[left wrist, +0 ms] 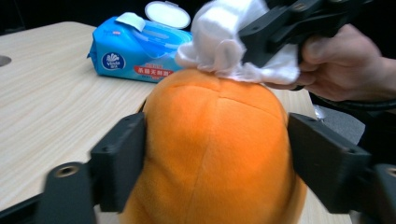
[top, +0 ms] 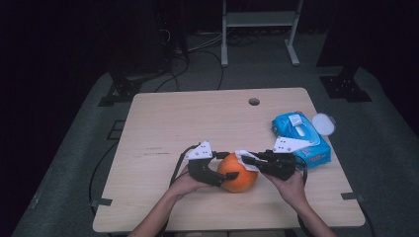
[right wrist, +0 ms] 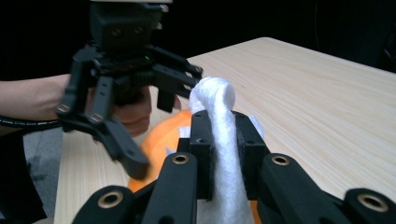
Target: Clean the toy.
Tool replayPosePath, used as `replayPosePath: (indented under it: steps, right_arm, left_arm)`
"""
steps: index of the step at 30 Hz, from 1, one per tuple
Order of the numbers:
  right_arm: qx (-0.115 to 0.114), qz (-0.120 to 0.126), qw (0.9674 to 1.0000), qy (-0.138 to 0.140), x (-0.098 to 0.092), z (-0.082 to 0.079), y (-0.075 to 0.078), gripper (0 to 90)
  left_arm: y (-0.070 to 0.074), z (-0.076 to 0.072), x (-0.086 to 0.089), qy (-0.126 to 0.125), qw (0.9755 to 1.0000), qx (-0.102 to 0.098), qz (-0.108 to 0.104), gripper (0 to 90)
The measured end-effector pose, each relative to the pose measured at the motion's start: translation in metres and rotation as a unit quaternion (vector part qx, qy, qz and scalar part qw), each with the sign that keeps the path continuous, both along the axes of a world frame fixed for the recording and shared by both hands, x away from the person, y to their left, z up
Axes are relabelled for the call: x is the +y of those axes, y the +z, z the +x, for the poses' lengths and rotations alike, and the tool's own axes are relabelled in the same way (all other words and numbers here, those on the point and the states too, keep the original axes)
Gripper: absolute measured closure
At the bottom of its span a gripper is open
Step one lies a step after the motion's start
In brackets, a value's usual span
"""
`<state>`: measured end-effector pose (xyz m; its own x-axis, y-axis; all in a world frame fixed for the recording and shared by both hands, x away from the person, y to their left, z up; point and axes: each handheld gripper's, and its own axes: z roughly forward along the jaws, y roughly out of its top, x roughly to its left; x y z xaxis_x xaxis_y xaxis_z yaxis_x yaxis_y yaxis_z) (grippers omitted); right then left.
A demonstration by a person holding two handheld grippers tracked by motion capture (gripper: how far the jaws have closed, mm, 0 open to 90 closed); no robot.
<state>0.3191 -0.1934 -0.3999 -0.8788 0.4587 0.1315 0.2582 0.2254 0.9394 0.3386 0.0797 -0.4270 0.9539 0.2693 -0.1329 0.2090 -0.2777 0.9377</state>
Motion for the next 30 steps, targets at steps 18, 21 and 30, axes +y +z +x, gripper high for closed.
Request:
replayPosePath:
  steps: [18, 21, 30]
  right_arm:
    - [-0.044, -0.029, 0.9982, 0.027, 0.017, -0.022, 0.008, 79.7]
    - [-0.057, -0.050, 0.9968, 0.025, 0.024, -0.019, 0.009, 79.7]
    - [-0.040, -0.038, 0.9981, -0.026, -0.011, -0.007, 0.003, 79.6]
  left_arm:
    - [-0.012, -0.011, -0.018, -0.017, 0.9991, -0.015, 0.037, 23.9]
    - [-0.012, -0.013, -0.019, -0.014, 0.9989, -0.020, 0.039, 24.8]
    - [-0.013, -0.010, -0.017, -0.003, 0.9994, -0.012, 0.032, 24.9]
